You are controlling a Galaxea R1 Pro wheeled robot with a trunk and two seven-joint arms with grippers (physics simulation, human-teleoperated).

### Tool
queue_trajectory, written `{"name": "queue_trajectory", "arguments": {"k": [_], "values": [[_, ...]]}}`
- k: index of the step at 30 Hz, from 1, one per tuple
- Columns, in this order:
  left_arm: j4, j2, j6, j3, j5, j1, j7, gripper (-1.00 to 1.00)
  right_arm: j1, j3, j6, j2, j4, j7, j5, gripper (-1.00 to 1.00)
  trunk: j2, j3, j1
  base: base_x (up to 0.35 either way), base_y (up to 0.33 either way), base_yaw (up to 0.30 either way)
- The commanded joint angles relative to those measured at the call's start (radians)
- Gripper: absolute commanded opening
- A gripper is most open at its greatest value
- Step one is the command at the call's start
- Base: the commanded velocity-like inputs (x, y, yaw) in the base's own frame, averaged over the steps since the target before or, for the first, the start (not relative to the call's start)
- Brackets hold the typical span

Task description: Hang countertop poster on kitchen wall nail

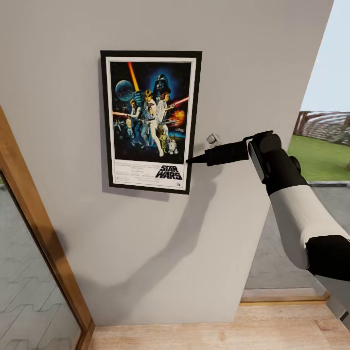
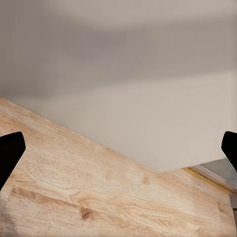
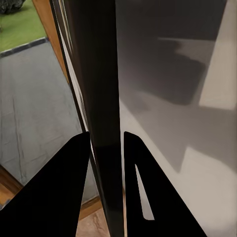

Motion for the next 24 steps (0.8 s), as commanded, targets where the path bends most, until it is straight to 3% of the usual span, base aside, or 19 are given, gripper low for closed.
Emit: {"name": "queue_trajectory", "arguments": {"k": [1, 24], "values": [[0.001, 0.0, -0.005, 0.008, -0.007, -0.001, -0.003, 1.0, -0.001, 0.0, 0.007, 0.0, -0.001, 0.01, 0.009, -1.0, -0.002, -0.002, 0.001, 0.0, 0.0, 0.0], [0.0, -0.002, -0.007, 0.008, -0.009, 0.008, -0.003, 1.0, -0.001, 0.001, 0.007, 0.0, -0.001, -0.013, 0.01, -1.0, -0.002, -0.002, 0.001, 0.0, 0.0, 0.0]]}}
